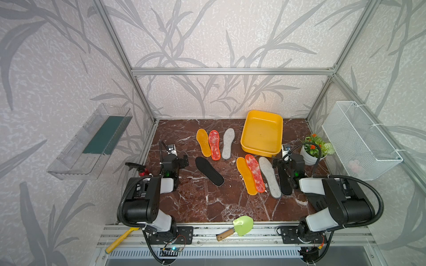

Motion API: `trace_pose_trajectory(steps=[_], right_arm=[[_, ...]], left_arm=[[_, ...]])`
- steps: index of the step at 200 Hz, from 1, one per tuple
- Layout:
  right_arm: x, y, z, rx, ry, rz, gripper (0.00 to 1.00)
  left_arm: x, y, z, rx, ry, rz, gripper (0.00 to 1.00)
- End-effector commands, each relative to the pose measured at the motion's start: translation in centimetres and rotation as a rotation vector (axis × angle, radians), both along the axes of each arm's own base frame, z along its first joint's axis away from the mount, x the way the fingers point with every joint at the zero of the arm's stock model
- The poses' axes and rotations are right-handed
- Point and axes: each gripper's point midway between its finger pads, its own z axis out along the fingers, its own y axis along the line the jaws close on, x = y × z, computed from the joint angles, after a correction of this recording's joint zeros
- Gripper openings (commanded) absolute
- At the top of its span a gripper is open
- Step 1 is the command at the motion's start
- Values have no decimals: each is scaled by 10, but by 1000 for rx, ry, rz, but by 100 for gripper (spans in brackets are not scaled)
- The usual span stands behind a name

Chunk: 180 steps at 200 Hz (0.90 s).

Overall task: Put the insoles into the storage box
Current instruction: Pick up the insole from the center of the board.

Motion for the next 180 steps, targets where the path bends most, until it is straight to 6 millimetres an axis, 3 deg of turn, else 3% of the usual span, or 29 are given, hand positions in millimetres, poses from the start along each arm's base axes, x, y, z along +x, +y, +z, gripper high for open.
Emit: trace_pose_trajectory(steps=[1, 103, 154, 180], right_arm=[[7, 0, 9, -4, -26, -8, 99], [6, 0, 9, -3, -27, -7, 99], [4, -7, 11, -2, -45, -52, 99], [2, -8, 20, 3, -56, -56, 99]], left_arm=[[6, -1, 11, 15, -24, -6, 99], [5, 4, 11, 16, -22, 23, 99], [16, 17, 42, 23, 118, 109, 99], [15, 12, 58, -16, 85, 113, 99]])
